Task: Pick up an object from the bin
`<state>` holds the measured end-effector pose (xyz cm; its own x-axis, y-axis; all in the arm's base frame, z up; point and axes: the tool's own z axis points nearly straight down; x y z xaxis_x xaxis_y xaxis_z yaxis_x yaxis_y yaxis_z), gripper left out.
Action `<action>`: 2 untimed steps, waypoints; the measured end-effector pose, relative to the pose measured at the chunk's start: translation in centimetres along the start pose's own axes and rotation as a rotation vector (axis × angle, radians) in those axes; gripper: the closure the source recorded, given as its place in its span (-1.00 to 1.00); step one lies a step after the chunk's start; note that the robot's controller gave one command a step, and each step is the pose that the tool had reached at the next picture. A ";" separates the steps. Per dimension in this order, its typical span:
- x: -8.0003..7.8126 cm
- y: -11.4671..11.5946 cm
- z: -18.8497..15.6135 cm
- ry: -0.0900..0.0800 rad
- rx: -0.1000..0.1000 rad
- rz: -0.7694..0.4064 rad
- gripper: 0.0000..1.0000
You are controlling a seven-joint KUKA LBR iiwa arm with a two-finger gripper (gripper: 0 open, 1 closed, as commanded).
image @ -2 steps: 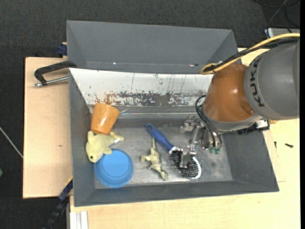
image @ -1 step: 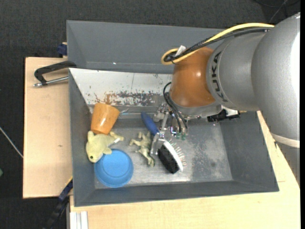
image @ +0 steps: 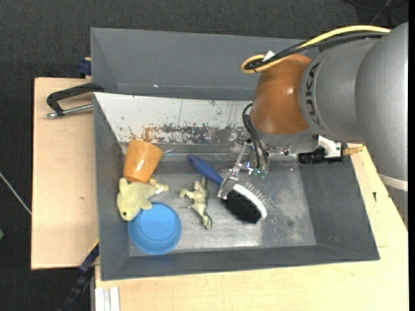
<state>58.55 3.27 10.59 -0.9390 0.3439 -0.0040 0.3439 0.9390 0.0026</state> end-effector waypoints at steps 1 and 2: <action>5.4 2.1 3.1 -0.012 -0.003 0.183 -1.00; 5.2 2.1 3.0 -0.004 -0.001 0.182 -1.00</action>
Offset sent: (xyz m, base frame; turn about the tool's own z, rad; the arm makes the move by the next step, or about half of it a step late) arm -0.0478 0.0382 -0.0359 0.1822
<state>54.42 7.07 7.61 -0.8612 0.5083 -0.0071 0.5082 0.8612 0.0043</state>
